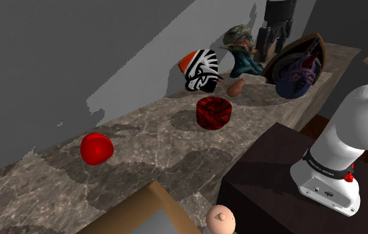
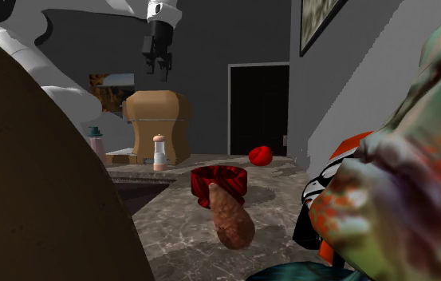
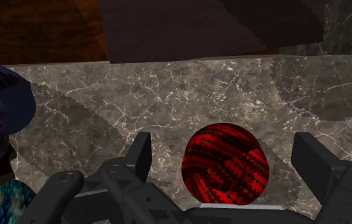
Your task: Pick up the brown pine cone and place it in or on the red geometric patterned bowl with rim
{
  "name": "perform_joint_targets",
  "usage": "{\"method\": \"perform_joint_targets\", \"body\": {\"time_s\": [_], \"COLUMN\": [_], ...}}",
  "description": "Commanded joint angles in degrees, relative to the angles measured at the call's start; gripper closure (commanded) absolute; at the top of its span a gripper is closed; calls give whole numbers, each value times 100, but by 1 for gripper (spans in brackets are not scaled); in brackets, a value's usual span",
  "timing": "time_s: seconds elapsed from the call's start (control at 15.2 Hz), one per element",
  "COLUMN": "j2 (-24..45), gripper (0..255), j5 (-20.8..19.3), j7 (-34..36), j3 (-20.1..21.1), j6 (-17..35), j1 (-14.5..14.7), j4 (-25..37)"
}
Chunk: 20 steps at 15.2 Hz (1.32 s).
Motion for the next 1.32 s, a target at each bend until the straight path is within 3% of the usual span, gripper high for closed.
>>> {"method": "perform_joint_targets", "body": {"time_s": [0.0, 0.59, 1.25], "j2": [0, 1697, 3986], "gripper": [0, 0, 0], "j5": [0, -526, -698], "j7": [0, -1310, -2678], "j3": [0, -851, -1475], "j6": [0, 659, 1128], "j1": [0, -187, -392], "j4": [0, 461, 1661]}}
